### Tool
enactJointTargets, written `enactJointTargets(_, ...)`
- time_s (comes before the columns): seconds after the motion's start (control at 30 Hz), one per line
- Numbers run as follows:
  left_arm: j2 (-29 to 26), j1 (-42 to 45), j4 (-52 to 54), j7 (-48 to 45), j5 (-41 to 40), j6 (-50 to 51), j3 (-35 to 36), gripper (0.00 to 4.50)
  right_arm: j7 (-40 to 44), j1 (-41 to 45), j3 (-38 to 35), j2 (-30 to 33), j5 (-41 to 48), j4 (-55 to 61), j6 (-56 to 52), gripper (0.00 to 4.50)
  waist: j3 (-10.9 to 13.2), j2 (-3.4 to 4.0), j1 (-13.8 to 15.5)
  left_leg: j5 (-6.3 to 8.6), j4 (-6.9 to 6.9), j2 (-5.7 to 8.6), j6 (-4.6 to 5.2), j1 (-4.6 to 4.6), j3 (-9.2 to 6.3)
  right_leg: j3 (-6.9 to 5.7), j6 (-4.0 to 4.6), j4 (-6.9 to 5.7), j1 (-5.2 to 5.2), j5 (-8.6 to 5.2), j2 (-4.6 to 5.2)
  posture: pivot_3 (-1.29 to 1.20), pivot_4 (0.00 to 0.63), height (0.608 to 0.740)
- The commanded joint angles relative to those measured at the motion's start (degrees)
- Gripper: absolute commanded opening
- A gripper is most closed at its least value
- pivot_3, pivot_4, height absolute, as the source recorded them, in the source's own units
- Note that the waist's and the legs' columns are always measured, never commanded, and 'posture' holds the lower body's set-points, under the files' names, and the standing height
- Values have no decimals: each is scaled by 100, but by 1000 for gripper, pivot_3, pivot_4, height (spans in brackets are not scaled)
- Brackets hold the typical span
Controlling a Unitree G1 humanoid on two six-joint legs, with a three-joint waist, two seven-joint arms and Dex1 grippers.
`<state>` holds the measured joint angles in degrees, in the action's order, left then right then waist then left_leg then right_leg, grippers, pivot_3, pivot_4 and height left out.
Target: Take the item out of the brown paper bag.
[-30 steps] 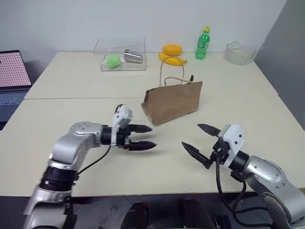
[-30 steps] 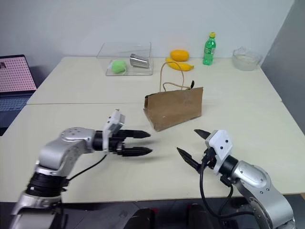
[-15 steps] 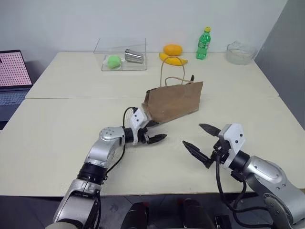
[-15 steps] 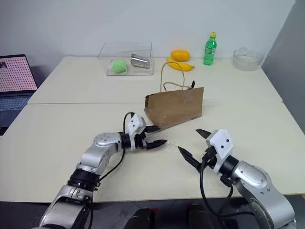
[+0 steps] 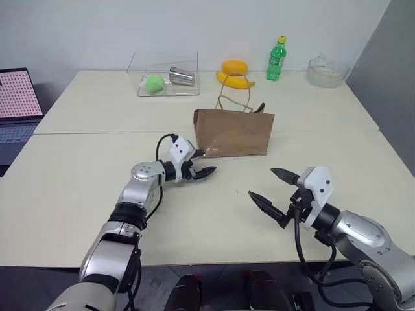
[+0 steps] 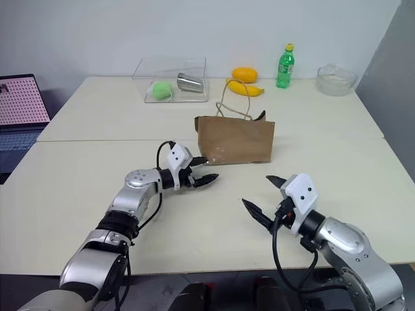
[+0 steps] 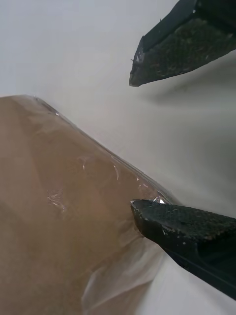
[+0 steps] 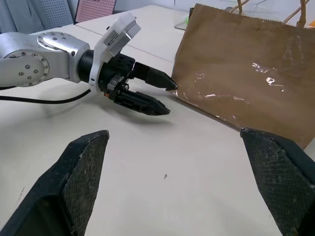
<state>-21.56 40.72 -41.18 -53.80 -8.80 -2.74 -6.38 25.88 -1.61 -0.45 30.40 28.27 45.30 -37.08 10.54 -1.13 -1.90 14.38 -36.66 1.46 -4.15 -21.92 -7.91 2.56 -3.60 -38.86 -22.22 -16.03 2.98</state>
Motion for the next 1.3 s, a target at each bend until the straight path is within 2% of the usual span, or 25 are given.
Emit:
enactJointTargets(0.03,-54,-229,605,-385,-259,169,135,3867,-5,-6,-98,54,67,301,30,4500,0,0,-3,0,0,0,0,0,0,0,0,0,0,0,0,0,150,740)
enactJointTargets(0.17,-282,-1125,2441,-533,-900,1121,367,3867,2,-72,-115,50,55,313,92,4500,0,1,-34,0,4,-6,0,1,1,2,1,0,-3,0,0,0,150,740)
enactJointTargets(0.4,-554,-2131,5393,403,-1795,2813,931,3867,74,39,-156,46,20,177,246,4500,1,1,4,0,2,-6,0,2,-2,3,0,4,2,-1,2,0,150,740)
enactJointTargets(0.63,-909,-2229,6076,454,-2213,3357,1119,3867,-58,678,-12,-16,-96,-123,171,4500,1,1,-5,0,4,-7,0,4,3,2,0,5,2,-1,-1,0,150,740)
enactJointTargets(0.8,-1195,-2220,6355,414,-2600,3532,1448,3867,-449,1885,-472,-238,192,-675,-167,4500,4,2,-14,0,3,-9,0,4,5,4,1,5,0,-1,-3,0,150,740)
enactJointTargets(0.9,-1314,-2256,6498,483,-2628,3366,1652,3937,-463,2578,-567,-194,24,-1216,-99,3889,4,2,-8,0,7,-9,-1,4,5,3,3,5,-3,-1,-3,0,150,740)
enactJointTargets(1.1,-1423,-2222,6794,776,-2934,3619,1895,3937,-171,3693,-300,8,-427,-2348,199,1719,5,3,-2,0,29,-8,-1,0,6,3,4,21,-7,0,-1,0,150,740)
enactJointTargets(1.23,-1380,-2218,7197,1014,-2981,3655,1765,3937,429,4696,170,381,-1193,-4215,891,301,5,3,-11,0,35,-7,0,1,9,3,5,28,-7,0,0,0,150,740)
enactJointTargets(1.27,-1364,-2227,7307,1076,-2998,3667,1731,3937,584,4920,281,446,-1357,-4627,1086,18,7,4,-16,0,36,-7,0,3,13,5,5,28,-7,0,0,0,150,740)
enactJointTargets(1.3,-1369,-2250,7327,1020,-2979,3578,1705,3937,668,5242,402,442,-1555,-5218,1331,18,7,4,-18,0,36,-7,-1,2,15,6,5,29,-8,0,1,0,150,740)
